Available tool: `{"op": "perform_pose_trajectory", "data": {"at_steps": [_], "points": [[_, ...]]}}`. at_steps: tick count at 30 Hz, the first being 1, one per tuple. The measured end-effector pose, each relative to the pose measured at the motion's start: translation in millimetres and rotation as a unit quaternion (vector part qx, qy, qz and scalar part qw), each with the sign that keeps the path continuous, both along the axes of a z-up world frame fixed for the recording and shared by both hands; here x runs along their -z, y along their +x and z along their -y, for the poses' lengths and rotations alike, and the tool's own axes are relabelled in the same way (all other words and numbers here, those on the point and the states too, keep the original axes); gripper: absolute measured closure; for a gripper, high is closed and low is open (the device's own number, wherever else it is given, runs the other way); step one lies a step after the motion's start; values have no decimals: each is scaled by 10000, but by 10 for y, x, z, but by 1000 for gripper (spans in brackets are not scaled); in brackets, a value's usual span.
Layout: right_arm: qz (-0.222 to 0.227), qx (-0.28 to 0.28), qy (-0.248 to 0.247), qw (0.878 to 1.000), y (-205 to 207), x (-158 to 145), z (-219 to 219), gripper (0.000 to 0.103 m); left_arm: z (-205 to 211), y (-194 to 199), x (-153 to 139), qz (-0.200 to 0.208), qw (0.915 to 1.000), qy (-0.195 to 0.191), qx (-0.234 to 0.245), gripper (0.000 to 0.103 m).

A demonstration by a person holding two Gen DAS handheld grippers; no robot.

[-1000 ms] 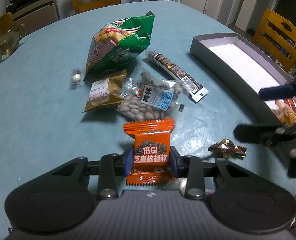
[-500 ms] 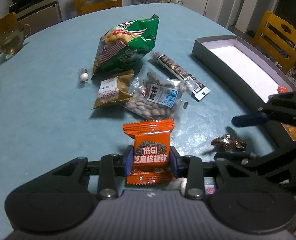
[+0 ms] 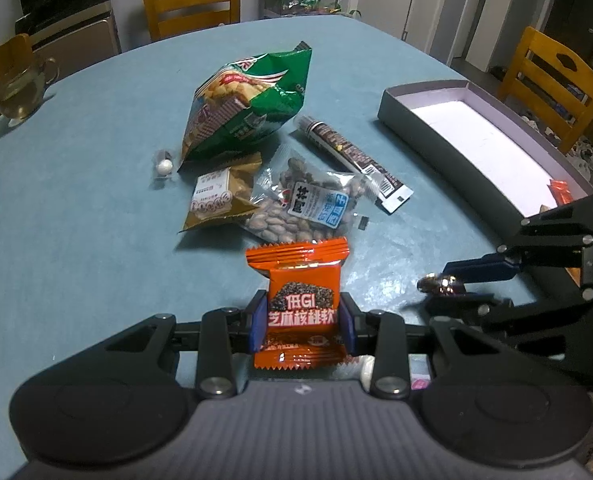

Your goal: Organize snacks

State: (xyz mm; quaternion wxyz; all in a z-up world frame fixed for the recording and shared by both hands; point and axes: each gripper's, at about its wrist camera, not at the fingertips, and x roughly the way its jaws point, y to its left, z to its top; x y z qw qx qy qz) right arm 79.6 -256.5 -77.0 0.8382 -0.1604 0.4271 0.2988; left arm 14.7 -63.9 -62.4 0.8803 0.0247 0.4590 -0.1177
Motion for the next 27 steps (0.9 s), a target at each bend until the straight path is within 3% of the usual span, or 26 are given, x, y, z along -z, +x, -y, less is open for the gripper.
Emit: {"op": "perform_pose_trajectory", "data": {"at_steps": [7, 15, 19, 27], "points": [[83, 19, -10, 10000, -4, -2, 21, 79, 22, 13, -59, 112, 9999, -23, 8, 69], [158, 244, 308, 9991, 28, -110, 131, 79, -8, 97, -169, 281, 9994, -171, -88, 70], [149, 329, 437, 9984, 52, -153, 176, 79, -44, 135, -188, 219, 9987, -409, -227, 69], [191, 376, 513, 9978, 72, -185, 199, 79, -107, 146, -199, 415, 9980, -293, -367, 70]]}}
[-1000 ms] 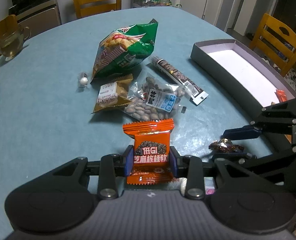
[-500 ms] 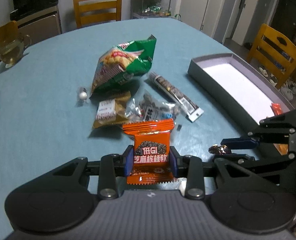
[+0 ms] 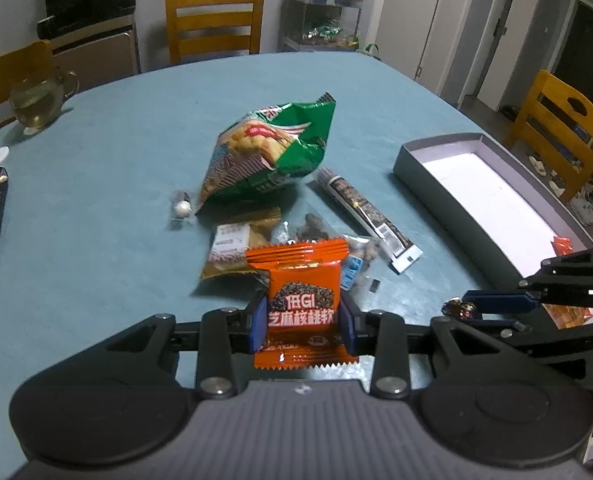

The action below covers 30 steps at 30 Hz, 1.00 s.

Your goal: Organize snacks

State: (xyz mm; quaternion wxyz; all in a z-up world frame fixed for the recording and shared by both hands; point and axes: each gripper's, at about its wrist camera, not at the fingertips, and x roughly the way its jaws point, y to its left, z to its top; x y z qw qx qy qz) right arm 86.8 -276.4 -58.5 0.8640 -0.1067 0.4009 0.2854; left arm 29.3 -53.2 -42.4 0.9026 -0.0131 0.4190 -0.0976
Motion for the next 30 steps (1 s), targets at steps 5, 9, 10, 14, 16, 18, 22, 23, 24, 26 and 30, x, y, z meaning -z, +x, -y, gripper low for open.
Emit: {"op": "perform_pose_trajectory", "data": {"at_steps": [5, 9, 10, 14, 16, 18, 22, 23, 24, 26, 30], "points": [[67, 17, 55, 10000, 3, -37, 11, 79, 50, -20, -54, 97, 9998, 96, 164, 70], [159, 66, 129, 9998, 3, -101, 43, 79, 149, -6, -113, 166, 9992, 168, 335, 70], [180, 83, 142, 9997, 8, -115, 55, 79, 175, 1, -124, 180, 9990, 186, 373, 70], [247, 196, 210, 9993, 20, -173, 121, 79, 282, 40, -157, 199, 9983, 244, 498, 70], [276, 264, 246, 9990, 26, -200, 160, 79, 334, 56, -172, 209, 9979, 256, 560, 70], [306, 342, 292, 9985, 28, -229, 204, 79, 384, 71, -190, 215, 9975, 254, 622, 70], [356, 498, 362, 9975, 37, -270, 289, 79, 488, 102, -218, 238, 9965, 241, 770, 70], [363, 536, 368, 9972, 41, -274, 305, 79, 513, 109, -225, 243, 9962, 237, 808, 70], [369, 575, 374, 9970, 44, -278, 327, 79, 546, 114, -232, 249, 9958, 233, 851, 70], [378, 660, 384, 9964, 39, -282, 374, 79, 605, 124, -245, 266, 9950, 226, 934, 70], [408, 814, 408, 9950, 31, -299, 468, 79, 721, 153, -261, 285, 9933, 204, 1100, 70]]}}
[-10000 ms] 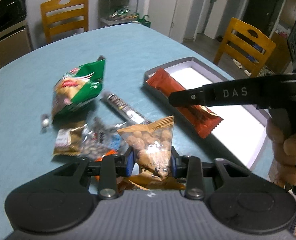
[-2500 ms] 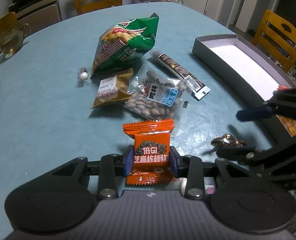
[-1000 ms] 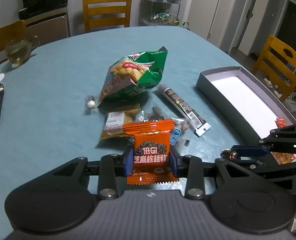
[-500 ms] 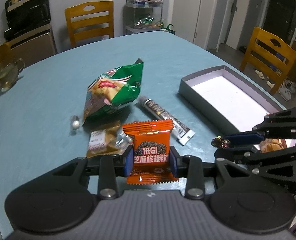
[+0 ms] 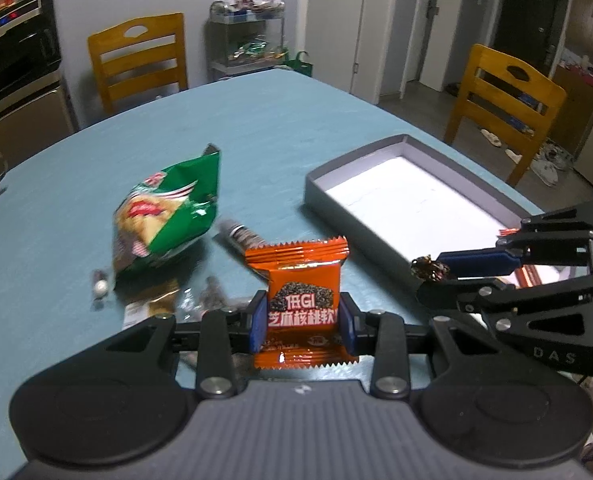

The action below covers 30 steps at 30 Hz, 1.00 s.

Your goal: Organize snacks

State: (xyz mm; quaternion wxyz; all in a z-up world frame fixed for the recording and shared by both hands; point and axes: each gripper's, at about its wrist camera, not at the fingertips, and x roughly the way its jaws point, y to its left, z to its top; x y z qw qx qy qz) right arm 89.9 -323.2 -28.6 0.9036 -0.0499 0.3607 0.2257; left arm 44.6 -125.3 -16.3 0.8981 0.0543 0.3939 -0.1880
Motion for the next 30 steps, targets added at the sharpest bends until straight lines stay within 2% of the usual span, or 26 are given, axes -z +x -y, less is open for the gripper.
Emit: {"op": "perform_pose_trajectory", "data": {"at_steps": [15, 30], "points": [[93, 615, 72, 9980, -52, -67, 396, 79, 426, 113, -64, 49, 9980, -85, 629, 70], [32, 1181, 84, 9930, -76, -24, 673, 79, 854, 157, -96, 74, 9907, -105, 1354, 70]]}}
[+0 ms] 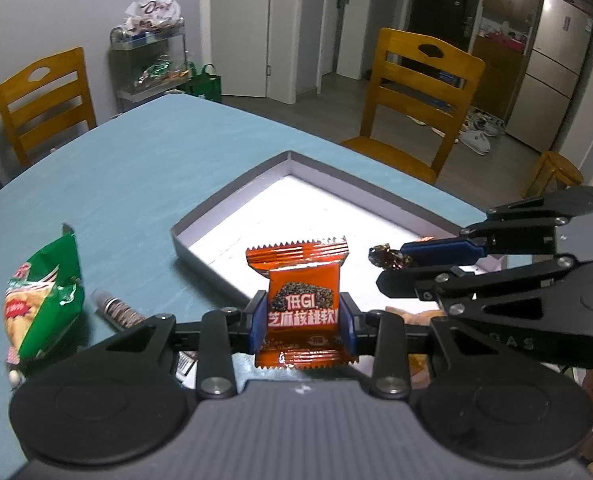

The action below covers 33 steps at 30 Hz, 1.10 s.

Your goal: Organize snacks

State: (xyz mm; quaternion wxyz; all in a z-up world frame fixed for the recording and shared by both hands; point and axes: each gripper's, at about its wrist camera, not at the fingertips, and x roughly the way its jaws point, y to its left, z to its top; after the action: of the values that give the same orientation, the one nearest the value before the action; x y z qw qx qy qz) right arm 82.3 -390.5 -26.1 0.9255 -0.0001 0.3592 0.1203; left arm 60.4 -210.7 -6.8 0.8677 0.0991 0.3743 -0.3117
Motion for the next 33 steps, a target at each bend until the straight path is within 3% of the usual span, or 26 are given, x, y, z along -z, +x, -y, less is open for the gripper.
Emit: {"op": "perform_pose_trajectory", "data": {"at_steps": [33], "points": [[-202, 839, 115, 9962, -90, 133, 397, 79, 542, 138, 109, -119, 9979, -7, 641, 70]]}}
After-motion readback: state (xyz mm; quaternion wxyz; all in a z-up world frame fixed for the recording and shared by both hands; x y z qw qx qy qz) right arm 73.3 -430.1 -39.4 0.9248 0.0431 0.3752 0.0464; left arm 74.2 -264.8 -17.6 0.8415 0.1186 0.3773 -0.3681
